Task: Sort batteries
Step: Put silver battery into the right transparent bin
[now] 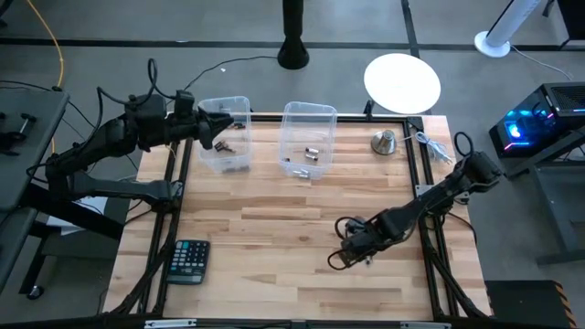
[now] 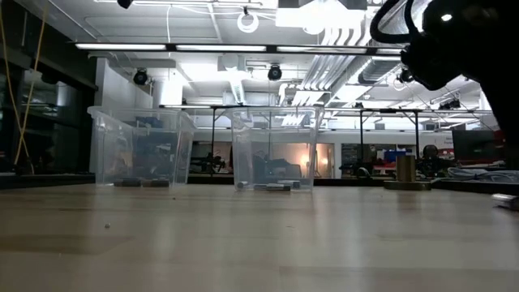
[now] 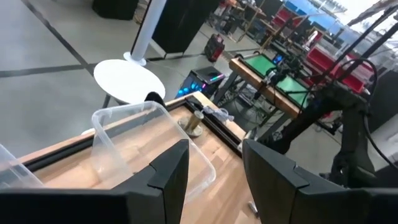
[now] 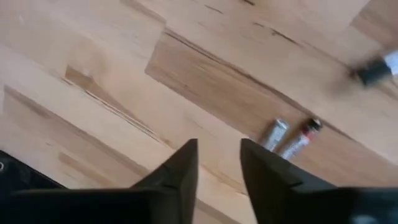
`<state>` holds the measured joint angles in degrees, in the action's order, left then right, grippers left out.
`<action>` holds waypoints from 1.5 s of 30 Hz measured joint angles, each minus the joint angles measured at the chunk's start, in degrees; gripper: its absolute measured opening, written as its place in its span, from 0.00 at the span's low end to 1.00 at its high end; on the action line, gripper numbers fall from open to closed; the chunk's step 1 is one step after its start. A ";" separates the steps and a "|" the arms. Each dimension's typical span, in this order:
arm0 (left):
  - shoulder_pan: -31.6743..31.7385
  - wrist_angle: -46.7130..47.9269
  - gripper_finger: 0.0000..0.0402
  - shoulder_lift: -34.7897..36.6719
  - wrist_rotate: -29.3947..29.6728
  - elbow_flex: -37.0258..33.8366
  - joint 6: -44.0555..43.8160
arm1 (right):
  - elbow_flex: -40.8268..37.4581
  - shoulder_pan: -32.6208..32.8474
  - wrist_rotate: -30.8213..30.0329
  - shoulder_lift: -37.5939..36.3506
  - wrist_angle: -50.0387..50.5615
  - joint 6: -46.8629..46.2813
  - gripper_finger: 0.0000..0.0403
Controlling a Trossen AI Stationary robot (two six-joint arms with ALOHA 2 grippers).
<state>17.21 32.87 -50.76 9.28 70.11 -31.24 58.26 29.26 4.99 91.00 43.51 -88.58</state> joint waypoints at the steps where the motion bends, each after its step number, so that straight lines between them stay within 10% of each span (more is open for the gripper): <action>1: 0.00 0.19 0.36 0.00 -0.19 0.00 0.00 | 0.00 0.00 0.57 0.07 0.08 -0.66 0.29; 23: 0.02 0.47 0.36 0.00 -1.48 0.00 1.51 | 1.73 -3.54 3.94 11.45 -11.28 -1.52 0.37; 33: 0.02 0.39 0.36 0.00 -1.40 0.00 1.92 | 9.91 -3.77 1.91 11.41 9.72 5.07 0.37; 45: 0.02 0.36 0.36 0.00 -1.35 0.00 1.93 | 4.76 -3.61 3.60 11.39 11.66 6.58 0.37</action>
<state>17.23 33.23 -50.76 7.92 70.11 -29.32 63.02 25.65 8.60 102.39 55.17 -82.00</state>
